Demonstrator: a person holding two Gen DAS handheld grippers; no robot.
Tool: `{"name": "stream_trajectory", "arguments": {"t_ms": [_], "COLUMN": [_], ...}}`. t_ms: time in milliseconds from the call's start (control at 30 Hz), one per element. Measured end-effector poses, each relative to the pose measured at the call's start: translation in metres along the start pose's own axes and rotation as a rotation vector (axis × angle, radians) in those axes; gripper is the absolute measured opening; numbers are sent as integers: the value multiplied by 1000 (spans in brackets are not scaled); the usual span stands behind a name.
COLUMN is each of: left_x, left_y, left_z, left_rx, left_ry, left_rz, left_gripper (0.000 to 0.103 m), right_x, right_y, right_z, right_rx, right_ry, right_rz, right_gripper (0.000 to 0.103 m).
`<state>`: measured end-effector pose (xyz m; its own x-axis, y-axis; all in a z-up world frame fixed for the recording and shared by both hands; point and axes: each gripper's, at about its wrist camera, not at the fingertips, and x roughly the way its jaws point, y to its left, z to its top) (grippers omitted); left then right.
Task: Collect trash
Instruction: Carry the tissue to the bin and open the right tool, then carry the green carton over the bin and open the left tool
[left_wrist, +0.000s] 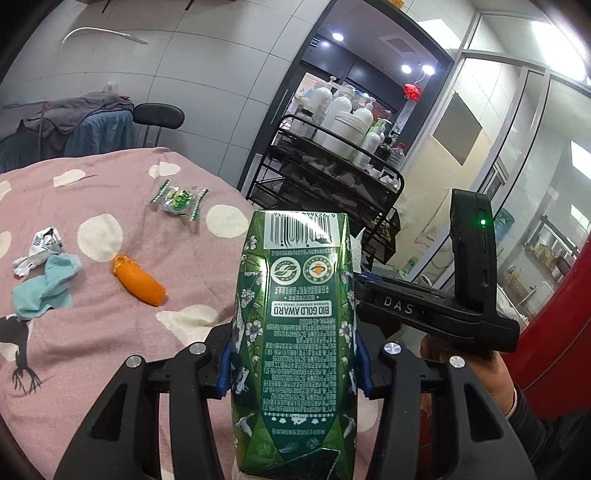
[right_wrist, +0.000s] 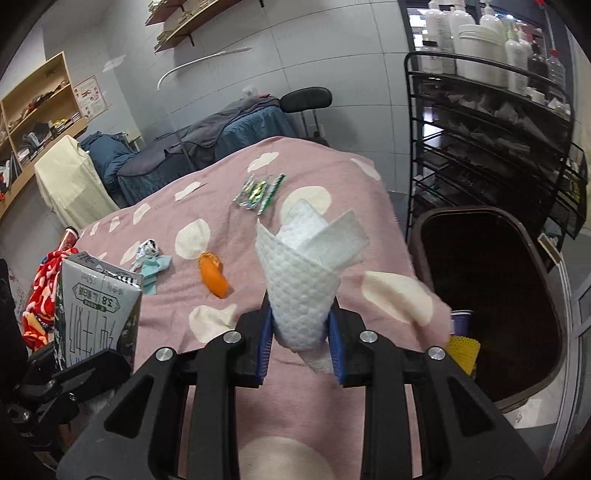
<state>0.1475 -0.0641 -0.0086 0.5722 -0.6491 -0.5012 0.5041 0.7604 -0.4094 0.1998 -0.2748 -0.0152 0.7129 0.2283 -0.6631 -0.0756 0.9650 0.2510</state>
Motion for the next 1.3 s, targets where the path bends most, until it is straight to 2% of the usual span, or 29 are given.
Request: {"name": "stream_trajectory", "arguments": {"t_ms": [200,367,467,700,767,867,933,967,1167,1300], "left_x": [16,27,34,46,50,54,57,58,75,98], "left_y": [-13,-26,-31,-35,-36,-38,-40,-40,-51,-61], "left_z": [6,11,12,12,12,15,18,18,29,33], "left_rx": [24,46,64,77,81,83,82,82,82,80], "left_ry": [17,29,36,65,70,75,80,81,98,132], "left_rz": [-33,-48,-50,-60,-59,-63,-70,-73,-110,-134], "left_gripper": [49,49,49,49,49,49,49,49,49,49], "right_x": [-8,6,23,65,71,76,76,75,52,30], "right_y": [-50,-95,-119,-159,-163,-167,-169,-169,-164,-161], "right_z": [-1,-2,-3,-10,-11,-13,-16,-17,-22,-32], "right_rx": [59,121,157,219,220,215,225,230,220,241], "right_ry": [-12,16,61,176,186,189,183,180,105,55], "right_rz": [-118,-218,-271,-328,-333,-356,-357,-358,-353,-362], "right_gripper": [27,27,27,27,31,41,57,59,60,64]}}
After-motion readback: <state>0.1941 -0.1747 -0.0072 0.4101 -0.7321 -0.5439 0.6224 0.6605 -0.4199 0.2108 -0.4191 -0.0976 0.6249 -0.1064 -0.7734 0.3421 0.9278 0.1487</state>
